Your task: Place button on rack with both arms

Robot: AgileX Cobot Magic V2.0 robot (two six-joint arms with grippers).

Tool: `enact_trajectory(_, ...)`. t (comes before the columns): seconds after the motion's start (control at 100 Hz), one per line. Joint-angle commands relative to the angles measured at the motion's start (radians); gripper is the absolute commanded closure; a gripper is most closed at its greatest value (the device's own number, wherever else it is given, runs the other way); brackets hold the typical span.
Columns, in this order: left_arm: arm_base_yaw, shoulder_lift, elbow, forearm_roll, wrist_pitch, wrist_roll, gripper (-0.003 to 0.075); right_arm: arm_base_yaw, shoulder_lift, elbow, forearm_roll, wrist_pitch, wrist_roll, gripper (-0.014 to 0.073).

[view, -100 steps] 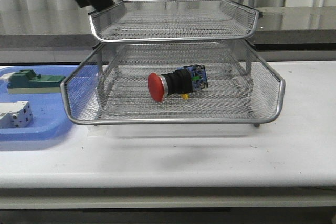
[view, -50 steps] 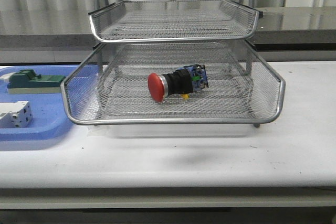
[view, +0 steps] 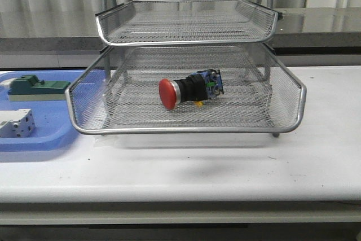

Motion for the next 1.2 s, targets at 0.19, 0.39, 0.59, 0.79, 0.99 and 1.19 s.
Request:
enact_trajectory(0.19, 0.006, -0.286, 0.238, -0.163, -0.246, -0.009, 0.0321, 0.001, 0.003, -0.033, 0.000, -0.053, -0.001, 0.0662)
enact_trajectory(0.39, 0.006, -0.458, 0.354, -0.242, -0.363, -0.009, 0.0321, 0.001, 0.003, -0.033, 0.000, -0.053, -0.001, 0.0662)
enact_trajectory(0.59, 0.006, -0.531, 0.388, -0.269, -0.403, -0.009, 0.0321, 0.001, 0.003, -0.033, 0.000, -0.053, -0.001, 0.0662)
enact_trajectory(0.79, 0.006, -0.530, 0.388, -0.269, -0.394, -0.009, 0.0321, 0.001, 0.003, -0.033, 0.000, -0.053, -0.001, 0.0662)
enact_trajectory(0.99, 0.006, -0.530, 0.388, -0.269, -0.392, -0.009, 0.0365, 0.001, 0.003, -0.033, 0.000, -0.053, -0.001, 0.0662)
enact_trajectory(1.19, 0.006, -0.530, 0.388, -0.269, -0.392, -0.009, 0.0592, 0.001, 0.003, -0.033, 0.000, -0.053, -0.001, 0.0662)
